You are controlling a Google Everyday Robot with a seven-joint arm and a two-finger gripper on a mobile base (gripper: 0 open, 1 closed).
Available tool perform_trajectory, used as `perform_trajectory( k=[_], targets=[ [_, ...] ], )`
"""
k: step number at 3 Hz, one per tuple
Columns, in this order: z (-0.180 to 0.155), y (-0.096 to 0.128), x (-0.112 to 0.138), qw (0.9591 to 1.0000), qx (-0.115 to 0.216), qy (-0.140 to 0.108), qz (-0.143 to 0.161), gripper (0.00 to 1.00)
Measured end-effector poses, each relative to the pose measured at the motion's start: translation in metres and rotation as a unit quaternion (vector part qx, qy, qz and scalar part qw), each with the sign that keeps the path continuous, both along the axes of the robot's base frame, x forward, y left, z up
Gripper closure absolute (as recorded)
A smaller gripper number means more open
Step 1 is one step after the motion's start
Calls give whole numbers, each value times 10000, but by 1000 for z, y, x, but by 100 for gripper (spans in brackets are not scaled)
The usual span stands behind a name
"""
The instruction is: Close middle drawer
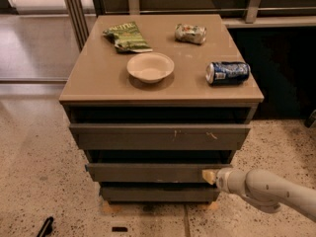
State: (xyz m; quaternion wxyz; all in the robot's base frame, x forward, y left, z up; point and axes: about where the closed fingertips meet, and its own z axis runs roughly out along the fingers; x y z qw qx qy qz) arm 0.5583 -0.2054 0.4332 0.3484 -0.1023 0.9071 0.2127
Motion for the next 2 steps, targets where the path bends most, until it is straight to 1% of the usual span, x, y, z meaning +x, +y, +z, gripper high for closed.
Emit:
perform_trajectory(
  k=[1, 2],
  targets=[
    [0, 0, -1, 10000, 0, 0, -1, 100],
    [7, -15, 19, 9993, -82, -172, -331, 100]
  ],
)
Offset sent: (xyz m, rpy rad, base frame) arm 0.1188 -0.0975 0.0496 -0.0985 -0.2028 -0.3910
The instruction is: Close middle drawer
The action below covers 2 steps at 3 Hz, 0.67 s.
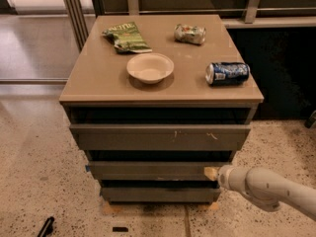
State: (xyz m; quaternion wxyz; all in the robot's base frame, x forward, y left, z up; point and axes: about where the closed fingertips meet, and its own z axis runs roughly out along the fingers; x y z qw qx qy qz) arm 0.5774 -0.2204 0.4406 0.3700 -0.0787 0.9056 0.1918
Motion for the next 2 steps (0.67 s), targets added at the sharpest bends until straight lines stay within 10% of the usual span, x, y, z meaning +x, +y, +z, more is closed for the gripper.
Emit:
perform_trajectory(
  k=[2],
  targets=[
    [-13, -17, -20, 9997, 184, 152, 32, 100]
  ],
)
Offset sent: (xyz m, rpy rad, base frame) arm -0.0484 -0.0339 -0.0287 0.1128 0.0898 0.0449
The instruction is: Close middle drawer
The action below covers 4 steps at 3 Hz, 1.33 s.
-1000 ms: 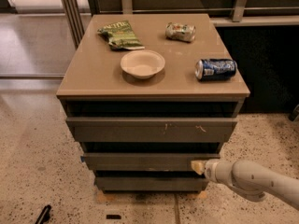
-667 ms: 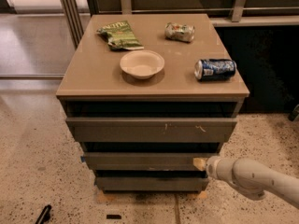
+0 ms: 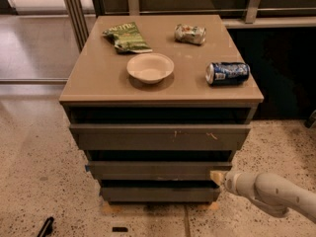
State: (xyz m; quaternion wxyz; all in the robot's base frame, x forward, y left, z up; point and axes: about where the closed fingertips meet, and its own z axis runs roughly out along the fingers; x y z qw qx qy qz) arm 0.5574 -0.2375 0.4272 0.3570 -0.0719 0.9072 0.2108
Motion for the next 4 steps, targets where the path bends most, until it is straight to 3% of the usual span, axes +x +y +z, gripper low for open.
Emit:
perform_trajectory(
  k=[1, 4],
  targets=[
    [-10, 5, -27, 9991, 313, 184, 195, 81],
    [-9, 7, -29, 9989, 343, 202, 229, 12]
  ],
)
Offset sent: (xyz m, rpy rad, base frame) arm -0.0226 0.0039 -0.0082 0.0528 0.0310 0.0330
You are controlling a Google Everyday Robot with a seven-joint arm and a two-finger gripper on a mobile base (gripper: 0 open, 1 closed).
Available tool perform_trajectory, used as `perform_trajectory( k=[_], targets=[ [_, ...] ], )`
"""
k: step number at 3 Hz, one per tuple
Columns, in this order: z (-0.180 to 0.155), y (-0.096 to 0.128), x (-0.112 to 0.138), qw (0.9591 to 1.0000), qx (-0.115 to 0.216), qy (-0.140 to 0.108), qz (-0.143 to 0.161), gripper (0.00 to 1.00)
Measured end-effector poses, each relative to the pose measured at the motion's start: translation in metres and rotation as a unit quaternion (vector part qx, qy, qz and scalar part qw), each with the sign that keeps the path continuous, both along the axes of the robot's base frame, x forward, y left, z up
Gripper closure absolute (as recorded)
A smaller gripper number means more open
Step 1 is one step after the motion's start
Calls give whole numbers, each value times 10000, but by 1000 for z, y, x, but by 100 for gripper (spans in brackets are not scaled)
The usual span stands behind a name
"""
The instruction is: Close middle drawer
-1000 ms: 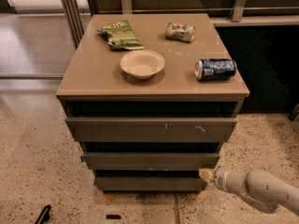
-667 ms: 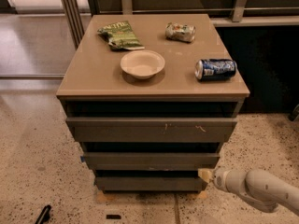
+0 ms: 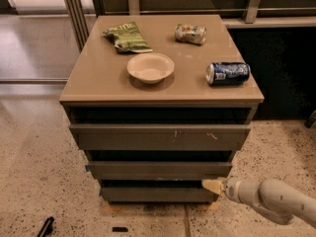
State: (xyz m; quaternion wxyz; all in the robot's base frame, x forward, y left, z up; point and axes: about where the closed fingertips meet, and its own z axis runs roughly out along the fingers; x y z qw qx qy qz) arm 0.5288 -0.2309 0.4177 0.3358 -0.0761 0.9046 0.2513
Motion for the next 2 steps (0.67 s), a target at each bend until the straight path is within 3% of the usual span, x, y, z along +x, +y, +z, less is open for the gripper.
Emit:
perform_trajectory(
  k=[1, 2],
  targets=[
    [0, 0, 0, 10000, 0, 0, 0, 0],
    [0, 0, 0, 10000, 0, 0, 0, 0]
  ],
)
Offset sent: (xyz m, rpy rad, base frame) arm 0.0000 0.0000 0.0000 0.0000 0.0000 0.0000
